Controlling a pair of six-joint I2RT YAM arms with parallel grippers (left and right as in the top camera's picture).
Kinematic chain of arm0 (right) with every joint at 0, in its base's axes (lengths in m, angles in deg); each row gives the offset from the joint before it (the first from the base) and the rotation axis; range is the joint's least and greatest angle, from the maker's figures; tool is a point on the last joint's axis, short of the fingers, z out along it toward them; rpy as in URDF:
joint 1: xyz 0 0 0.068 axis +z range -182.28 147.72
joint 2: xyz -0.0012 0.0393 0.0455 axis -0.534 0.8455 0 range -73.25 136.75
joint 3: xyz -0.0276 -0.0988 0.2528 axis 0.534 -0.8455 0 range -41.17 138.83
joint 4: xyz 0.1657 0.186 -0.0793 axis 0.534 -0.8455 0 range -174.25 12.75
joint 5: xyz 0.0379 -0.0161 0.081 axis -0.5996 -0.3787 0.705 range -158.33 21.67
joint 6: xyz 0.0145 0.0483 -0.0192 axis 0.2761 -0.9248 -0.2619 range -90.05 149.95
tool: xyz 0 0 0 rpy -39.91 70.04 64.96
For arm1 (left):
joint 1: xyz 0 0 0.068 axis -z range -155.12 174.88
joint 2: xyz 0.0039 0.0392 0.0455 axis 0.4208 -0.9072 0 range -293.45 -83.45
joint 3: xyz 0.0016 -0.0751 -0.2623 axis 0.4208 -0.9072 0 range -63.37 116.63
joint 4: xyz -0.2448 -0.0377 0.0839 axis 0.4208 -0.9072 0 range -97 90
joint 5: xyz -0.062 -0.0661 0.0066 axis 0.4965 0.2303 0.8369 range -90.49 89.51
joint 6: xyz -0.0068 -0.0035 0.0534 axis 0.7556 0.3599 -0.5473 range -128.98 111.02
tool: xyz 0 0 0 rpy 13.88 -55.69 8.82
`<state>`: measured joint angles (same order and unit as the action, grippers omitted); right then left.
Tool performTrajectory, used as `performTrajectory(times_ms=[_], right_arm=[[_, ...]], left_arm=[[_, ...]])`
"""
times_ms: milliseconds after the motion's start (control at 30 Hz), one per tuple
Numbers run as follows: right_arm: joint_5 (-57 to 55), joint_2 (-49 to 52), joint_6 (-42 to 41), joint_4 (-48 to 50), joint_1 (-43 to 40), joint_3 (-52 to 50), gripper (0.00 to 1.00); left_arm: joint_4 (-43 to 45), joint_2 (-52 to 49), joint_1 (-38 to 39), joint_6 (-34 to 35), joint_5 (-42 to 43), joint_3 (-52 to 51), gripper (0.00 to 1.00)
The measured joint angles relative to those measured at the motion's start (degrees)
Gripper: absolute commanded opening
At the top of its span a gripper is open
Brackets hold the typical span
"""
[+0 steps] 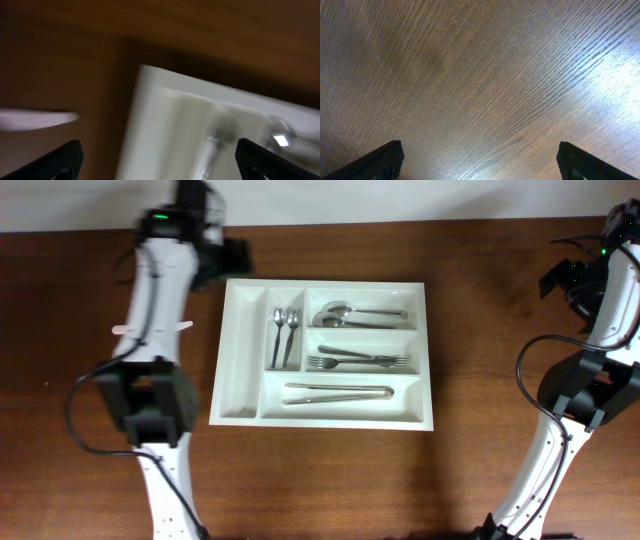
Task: Pack container
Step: 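Move the left gripper to the white plastic knife and grasp it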
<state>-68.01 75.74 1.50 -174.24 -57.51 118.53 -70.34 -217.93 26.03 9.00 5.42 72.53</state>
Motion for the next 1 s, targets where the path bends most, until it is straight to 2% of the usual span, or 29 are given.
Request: performTrajectory(times_ms=[67,100,233,367,600,1000], right_arm=[[0.00,0.00,0.02,0.00,0.00,0.00,0.99],[0.00,0.00,0.00,0.00,0.00,0.00,0.99],[0.00,0.00,0.02,0.02,0.00,0.00,0.99],[0.00,0.00,0.00,0.00,0.00,0.00,0.99],[0.00,0.00,-0.02,0.00,0.00,0.00,0.99],[0.00,0.00,0.02,0.00,0.00,0.00,0.99]], left_arm=[[-2.60,0.00,-4.35,6.84,-0.72,-0.09,0.99],[-4.63,-0.02,-8.94,15.56,-1.68,-0.70,0.99],[-6.43,-0.02,-14.10,32.11,-2.58,-0.72,0.99],[-6.40,-0.02,-17.07,45.62,-4.52,-0.72,0.99],[-6.43,-1.40,-18.21,55.04,-8.11,-0.72,0.99],[-7.50,-9.40,-20.50,59.89,-8.85,-0.85,0.99]])
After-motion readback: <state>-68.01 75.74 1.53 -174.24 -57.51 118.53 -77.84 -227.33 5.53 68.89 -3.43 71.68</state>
